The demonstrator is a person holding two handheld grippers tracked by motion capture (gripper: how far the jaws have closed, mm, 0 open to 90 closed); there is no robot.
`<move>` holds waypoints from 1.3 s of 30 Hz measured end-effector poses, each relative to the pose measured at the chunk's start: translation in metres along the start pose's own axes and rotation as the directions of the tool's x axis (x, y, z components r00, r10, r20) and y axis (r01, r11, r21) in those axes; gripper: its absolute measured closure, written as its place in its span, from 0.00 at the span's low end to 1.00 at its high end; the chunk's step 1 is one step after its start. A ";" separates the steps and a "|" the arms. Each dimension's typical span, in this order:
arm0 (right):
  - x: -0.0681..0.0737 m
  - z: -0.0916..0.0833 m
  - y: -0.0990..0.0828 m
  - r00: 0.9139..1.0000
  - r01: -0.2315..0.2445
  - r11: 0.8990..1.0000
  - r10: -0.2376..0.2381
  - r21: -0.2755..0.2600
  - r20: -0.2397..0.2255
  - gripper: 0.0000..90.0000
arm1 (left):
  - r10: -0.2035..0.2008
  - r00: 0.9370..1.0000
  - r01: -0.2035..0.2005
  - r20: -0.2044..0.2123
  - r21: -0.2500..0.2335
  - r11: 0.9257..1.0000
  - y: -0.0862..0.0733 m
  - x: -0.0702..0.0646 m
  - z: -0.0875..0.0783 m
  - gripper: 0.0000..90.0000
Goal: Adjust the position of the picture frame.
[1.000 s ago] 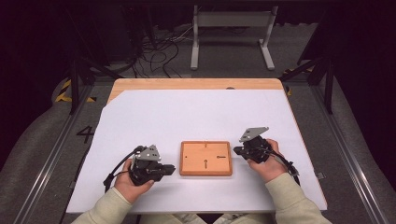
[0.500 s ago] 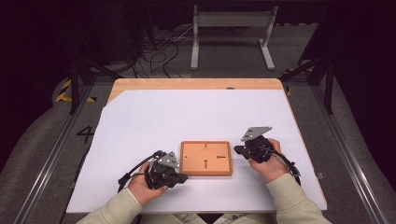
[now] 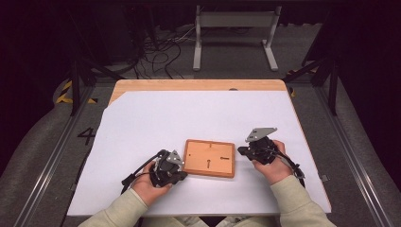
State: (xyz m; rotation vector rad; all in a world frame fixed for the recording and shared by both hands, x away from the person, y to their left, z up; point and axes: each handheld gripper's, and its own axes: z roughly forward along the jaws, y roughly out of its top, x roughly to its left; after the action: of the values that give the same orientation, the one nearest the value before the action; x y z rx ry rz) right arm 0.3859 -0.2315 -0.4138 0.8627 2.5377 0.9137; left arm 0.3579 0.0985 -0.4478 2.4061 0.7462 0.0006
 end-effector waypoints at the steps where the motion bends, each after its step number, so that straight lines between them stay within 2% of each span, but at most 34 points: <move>1: 0.000 0.000 0.000 1.000 -0.001 1.000 0.001 0.000 0.001 0.98 | -0.019 1.000 0.019 -0.004 -0.011 1.000 0.001 0.003 0.001 0.99; 3: -0.001 0.001 0.000 1.000 -0.005 1.000 0.005 0.000 0.002 0.99 | -0.046 0.999 0.046 -0.015 -0.020 0.999 0.005 0.008 0.003 0.99; 7: -0.005 0.001 0.001 1.000 -0.016 1.000 0.016 -0.006 0.004 0.99 | -0.068 0.997 0.067 -0.032 -0.049 0.997 0.010 0.014 0.007 0.99; 9: -0.008 0.001 0.002 1.000 -0.020 1.000 0.020 -0.012 0.011 0.99 | -0.101 0.994 0.099 -0.036 -0.068 0.993 0.014 0.019 0.010 0.99; 13: -0.014 0.002 0.004 0.999 -0.033 0.999 0.033 -0.019 0.017 0.99 | -0.087 0.992 0.080 -0.094 -0.078 0.994 0.025 0.020 0.015 0.95; 17: -0.020 0.006 0.005 0.999 -0.044 0.999 0.045 -0.019 0.021 1.00 | -0.095 0.992 0.087 -0.085 -0.087 0.992 0.025 0.022 0.014 0.88; 18: -0.022 0.007 0.006 0.999 -0.048 0.999 0.049 -0.019 0.023 1.00 | -0.094 0.993 0.086 -0.073 -0.104 0.991 0.023 0.023 0.010 0.88; 20: -0.028 0.008 0.008 0.998 -0.062 0.998 0.063 -0.023 0.026 1.00 | -0.100 0.994 0.093 -0.046 -0.133 0.987 0.021 0.024 0.002 0.78; 22: -0.035 0.012 0.008 0.996 -0.081 0.996 0.082 -0.020 0.025 1.00 | -0.089 0.996 0.085 -0.026 -0.139 0.987 0.019 0.024 -0.003 0.71; 24: -0.041 0.017 0.008 0.996 -0.084 0.996 0.085 -0.009 0.031 1.00 | -0.063 0.997 0.059 -0.032 -0.134 0.989 0.017 0.022 -0.006 0.67; 28: -0.049 0.028 0.006 0.995 -0.101 0.995 0.100 0.025 0.006 1.00 | -0.040 0.998 0.033 -0.048 -0.132 0.991 0.013 0.017 -0.011 0.64; 31: -0.049 0.033 0.005 0.995 -0.093 0.994 0.095 0.056 -0.030 1.00 | -0.032 0.999 0.028 -0.036 -0.127 0.992 0.010 0.016 -0.016 0.63; 34: -0.048 0.035 0.004 0.997 -0.059 0.994 0.063 0.094 -0.038 1.00 | -0.042 0.998 0.036 -0.037 -0.133 0.990 0.006 0.018 -0.020 0.63; 36: -0.047 0.035 0.003 0.993 -0.054 0.993 0.063 0.101 -0.096 1.00 | -0.056 0.997 0.049 -0.044 -0.142 0.989 0.004 0.019 -0.024 0.63; 39: -0.037 0.034 0.004 0.992 -0.015 0.992 0.031 0.127 -0.125 1.00 | -0.077 0.996 0.069 -0.046 -0.153 0.986 0.000 0.024 -0.028 0.63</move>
State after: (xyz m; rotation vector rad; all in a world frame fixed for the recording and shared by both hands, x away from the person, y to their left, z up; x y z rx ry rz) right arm 0.4325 -0.2360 -0.4336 0.8978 2.7253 0.8479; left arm 0.3733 0.1262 -0.4289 2.2407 0.8281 0.0877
